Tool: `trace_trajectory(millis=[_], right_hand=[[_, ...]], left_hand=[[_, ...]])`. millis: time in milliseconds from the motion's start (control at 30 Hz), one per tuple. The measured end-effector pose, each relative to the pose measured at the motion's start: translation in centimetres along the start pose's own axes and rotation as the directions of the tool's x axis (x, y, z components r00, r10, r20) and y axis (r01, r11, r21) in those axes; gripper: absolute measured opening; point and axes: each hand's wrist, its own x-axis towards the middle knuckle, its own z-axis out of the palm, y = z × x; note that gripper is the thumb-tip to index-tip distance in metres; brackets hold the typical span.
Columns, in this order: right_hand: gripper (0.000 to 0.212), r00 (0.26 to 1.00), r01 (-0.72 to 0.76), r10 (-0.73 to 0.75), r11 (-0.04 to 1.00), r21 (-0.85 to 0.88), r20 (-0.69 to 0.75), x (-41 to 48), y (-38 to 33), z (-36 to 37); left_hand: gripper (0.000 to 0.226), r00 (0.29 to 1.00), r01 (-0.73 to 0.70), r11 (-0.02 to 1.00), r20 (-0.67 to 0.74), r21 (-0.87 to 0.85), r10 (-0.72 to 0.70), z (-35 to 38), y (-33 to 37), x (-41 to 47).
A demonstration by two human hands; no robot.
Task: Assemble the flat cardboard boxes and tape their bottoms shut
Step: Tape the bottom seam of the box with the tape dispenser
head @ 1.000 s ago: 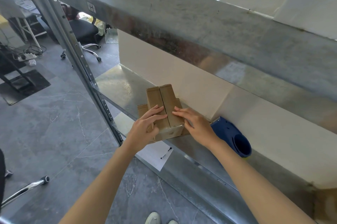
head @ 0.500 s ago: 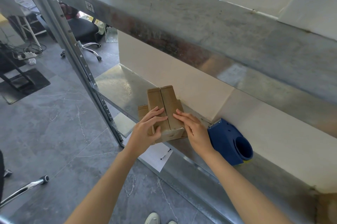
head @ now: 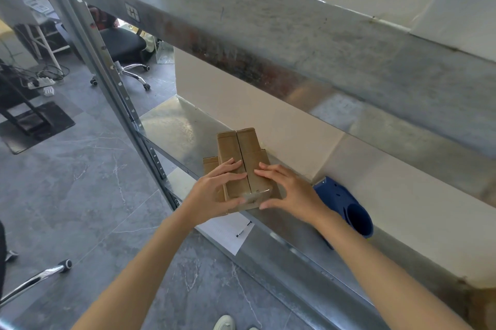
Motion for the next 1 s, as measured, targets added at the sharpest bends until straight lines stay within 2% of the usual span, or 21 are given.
trace_trajectory(millis=[67, 133, 300, 433, 567, 700, 800, 867, 1000], right_hand=[[0.082, 0.997, 0.059, -0.053, 0.993, -0.106, 0.06, 0.3, 0.4, -1.2], [0.078, 0.995, 0.096, -0.09, 0.982, -0.165, 0.043, 0.8, 0.3, -1.6], [0.064, 0.986, 0.126, -0.142, 0.979, -0.158, -0.093, 1.1, 0.1, -0.8], [0.059, 0.983, 0.064, -0.081, 0.993, -0.101, -0.168, 0.6, -0.2, 1.0], [0.055, 0.96, 0.037, -0.056, 0.997, -0.075, -0.273, 0.8, -1.1, 2.6], [0.055, 0.967, 0.014, -0.012, 1.0, 0.006, -0.255, 0.5, -1.0, 2.8], [0.057, 0.965, -0.013, 0.033, 0.997, 0.08, -0.26, 0.5, -1.5, 2.9], [0.058, 0.963, -0.033, 0.059, 0.994, 0.101, -0.263, 0.5, -1.7, 3.0], [0.056, 0.962, -0.086, 0.123, 0.984, 0.158, -0.243, 0.2, -2.0, 2.6]], left_hand=[[0.07, 0.995, 0.013, 0.999, 0.101, 0.046, -0.018, -1.2, -0.1, 0.4], [0.071, 0.991, 0.014, 0.998, 0.13, 0.064, -0.022, -1.6, -0.2, 0.7], [0.062, 0.999, -0.002, 0.999, 0.032, 0.046, 0.0, -0.3, -0.3, 0.3], [0.058, 0.999, 0.006, 0.999, -0.043, 0.043, -0.004, 0.6, -0.2, 0.1], [0.058, 0.985, 0.05, 0.996, -0.163, -0.075, -0.061, 1.7, 0.5, -0.1], [0.056, 0.978, 0.054, 0.996, -0.195, -0.071, -0.067, 2.4, 0.5, -0.3], [0.052, 0.979, 0.083, 0.993, -0.18, -0.081, -0.097, 2.4, 0.9, -0.3], [0.055, 0.988, 0.077, 0.997, -0.136, -0.026, -0.08, 2.0, 1.0, -0.4], [0.08, 0.998, -0.008, 0.992, 0.057, 0.127, 0.001, -0.3, 0.8, -0.4]])
